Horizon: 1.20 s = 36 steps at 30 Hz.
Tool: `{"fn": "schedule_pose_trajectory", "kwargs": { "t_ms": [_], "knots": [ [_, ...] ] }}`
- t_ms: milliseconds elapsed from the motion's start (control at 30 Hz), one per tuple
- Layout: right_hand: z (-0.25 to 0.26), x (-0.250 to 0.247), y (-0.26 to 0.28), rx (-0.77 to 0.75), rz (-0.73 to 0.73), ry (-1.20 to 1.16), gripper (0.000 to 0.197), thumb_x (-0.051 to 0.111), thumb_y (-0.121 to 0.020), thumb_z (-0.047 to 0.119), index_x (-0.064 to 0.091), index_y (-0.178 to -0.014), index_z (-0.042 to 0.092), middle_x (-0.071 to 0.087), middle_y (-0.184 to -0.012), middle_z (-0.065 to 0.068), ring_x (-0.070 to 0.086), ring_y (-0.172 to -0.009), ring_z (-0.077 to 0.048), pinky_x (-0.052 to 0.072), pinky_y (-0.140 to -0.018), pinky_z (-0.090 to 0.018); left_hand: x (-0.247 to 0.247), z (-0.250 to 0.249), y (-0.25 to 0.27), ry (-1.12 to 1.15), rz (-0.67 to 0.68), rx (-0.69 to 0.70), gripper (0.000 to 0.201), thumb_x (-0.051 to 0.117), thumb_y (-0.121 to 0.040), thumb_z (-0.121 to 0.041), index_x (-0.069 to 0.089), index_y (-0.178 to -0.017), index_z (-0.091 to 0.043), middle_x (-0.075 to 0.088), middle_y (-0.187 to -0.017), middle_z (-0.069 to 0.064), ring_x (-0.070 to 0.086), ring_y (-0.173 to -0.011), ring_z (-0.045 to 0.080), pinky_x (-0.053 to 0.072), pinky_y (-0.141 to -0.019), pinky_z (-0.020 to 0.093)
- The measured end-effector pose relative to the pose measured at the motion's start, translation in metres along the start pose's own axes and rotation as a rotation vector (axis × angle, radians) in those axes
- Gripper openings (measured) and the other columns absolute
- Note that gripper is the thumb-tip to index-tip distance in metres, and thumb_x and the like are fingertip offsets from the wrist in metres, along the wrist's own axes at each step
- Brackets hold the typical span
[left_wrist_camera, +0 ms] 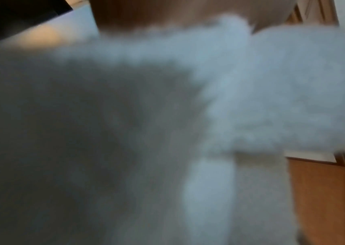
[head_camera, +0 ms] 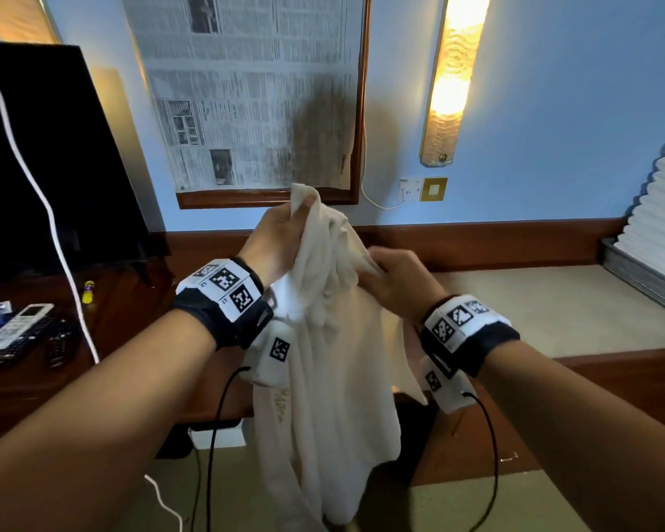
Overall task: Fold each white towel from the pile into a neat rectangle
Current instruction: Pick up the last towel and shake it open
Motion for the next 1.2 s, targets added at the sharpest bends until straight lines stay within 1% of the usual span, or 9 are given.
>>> {"fn": "schedule_pose_trajectory", "kwargs": {
  "t_ms": [133, 300, 400, 467, 533, 700, 967, 1100, 1200],
  "knots": [
    [-0.066, 0.005, 0.023, 0.234, -0.014, 0.146, 0.038, 0.068, -0.091, 0.02, 0.048, -0.06, 0.029, 0.051, -0.059, 0.009, 0.051, -0.062, -0.018, 0.036, -0.061, -0.029, -0.012, -0.002, -0.011, 0.013, -0.04, 0.021, 0.04, 0.045, -0.105, -0.039, 0.064, -0.078, -0.017, 0.067, -0.074, -0.004, 0.062, -0.073, 0.01, 0.05, -0.074, 0.024],
    [-0.113, -0.016, 0.033, 0.391, -0.094, 0.016, 0.021, 0.067, -0.082, 0.032, 0.065, -0.069, 0.015, 0.063, -0.068, -0.004, 0.056, -0.067, -0.02, 0.052, -0.071, -0.049, -0.019, 0.001, -0.017, 0.104, 0.018, -0.018, 0.035, 0.039, -0.105, -0.006, 0.053, -0.073, -0.011, 0.058, -0.047, -0.014, 0.056, -0.05, -0.002, 0.045, -0.058, 0.012],
    [-0.077, -0.031, 0.012, 0.288, -0.068, 0.012, 0.017, 0.062, -0.088, 0.018, 0.072, -0.078, 0.028, 0.07, -0.086, 0.002, 0.064, -0.084, -0.016, 0.052, -0.079, -0.039, -0.007, 0.009, -0.013, 0.03, 0.08, -0.027, 0.035, 0.05, -0.105, -0.022, 0.063, -0.075, -0.009, 0.065, -0.06, -0.01, 0.059, -0.066, 0.008, 0.049, -0.071, 0.021],
    [-0.045, -0.036, -0.008, 0.166, -0.023, 0.06, 0.03, 0.059, -0.088, -0.004, 0.075, -0.101, 0.017, 0.069, -0.097, 0.005, 0.063, -0.093, -0.01, 0.046, -0.084, -0.024, 0.007, 0.016, -0.01, 0.03, 0.122, -0.066, 0.04, 0.056, -0.099, -0.044, 0.073, -0.086, -0.011, 0.073, -0.076, -0.001, 0.066, -0.08, 0.019, 0.052, -0.084, 0.035],
    [-0.012, -0.038, -0.027, 0.044, -0.007, 0.074, 0.028, 0.06, -0.085, -0.005, 0.076, -0.1, 0.014, 0.068, -0.091, 0.007, 0.062, -0.083, -0.005, 0.043, -0.076, -0.014, 0.025, 0.018, -0.006, 0.032, 0.187, -0.079, 0.045, 0.057, -0.096, -0.053, 0.075, -0.097, -0.011, 0.077, -0.09, 0.004, 0.071, -0.09, 0.021, 0.054, -0.09, 0.037],
    [0.023, -0.035, -0.037, -0.044, 0.06, 0.196, 0.014, 0.06, -0.088, 0.008, 0.074, -0.085, 0.01, 0.069, -0.079, -0.003, 0.061, -0.074, -0.017, 0.041, -0.068, -0.023, 0.041, 0.008, -0.005, -0.05, 0.138, 0.033, 0.041, 0.044, -0.106, -0.035, 0.066, -0.078, -0.015, 0.067, -0.065, -0.005, 0.06, -0.053, -0.002, 0.048, -0.055, 0.014],
    [-0.035, -0.026, 0.006, 0.164, 0.104, 0.234, 0.037, 0.056, -0.087, 0.007, 0.048, -0.055, 0.023, 0.048, -0.056, 0.006, 0.044, -0.054, -0.01, 0.035, -0.058, -0.026, 0.022, 0.01, -0.012, -0.16, 0.014, 0.032, 0.047, 0.04, -0.104, -0.05, 0.065, -0.081, -0.017, 0.067, -0.073, -0.004, 0.061, -0.066, 0.007, 0.046, -0.06, 0.016],
    [-0.068, -0.041, 0.028, 0.286, -0.067, 0.007, 0.022, 0.059, -0.095, 0.014, 0.07, -0.077, 0.017, 0.064, -0.064, 0.002, 0.056, -0.048, 0.001, 0.042, -0.052, -0.014, 0.011, 0.018, -0.018, -0.131, -0.067, 0.049, 0.046, 0.044, -0.103, -0.05, 0.061, -0.074, -0.02, 0.063, -0.074, -0.003, 0.057, -0.074, 0.016, 0.046, -0.076, 0.034],
    [-0.082, -0.054, 0.034, 0.297, -0.248, -0.097, 0.025, 0.06, -0.096, 0.011, 0.074, -0.081, 0.025, 0.07, -0.071, 0.0, 0.06, -0.058, -0.006, 0.046, -0.058, -0.024, 0.011, 0.015, -0.015, -0.145, -0.051, 0.075, 0.044, 0.046, -0.102, -0.052, 0.064, -0.075, -0.021, 0.064, -0.075, -0.003, 0.057, -0.075, 0.015, 0.047, -0.08, 0.036]
  ]
}}
Point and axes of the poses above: each hand's wrist, its own y-axis away from the middle knuckle, its own x-axis out of the palm, z = x × y, the point moved 4 cm from there along -y, towards the middle knuckle
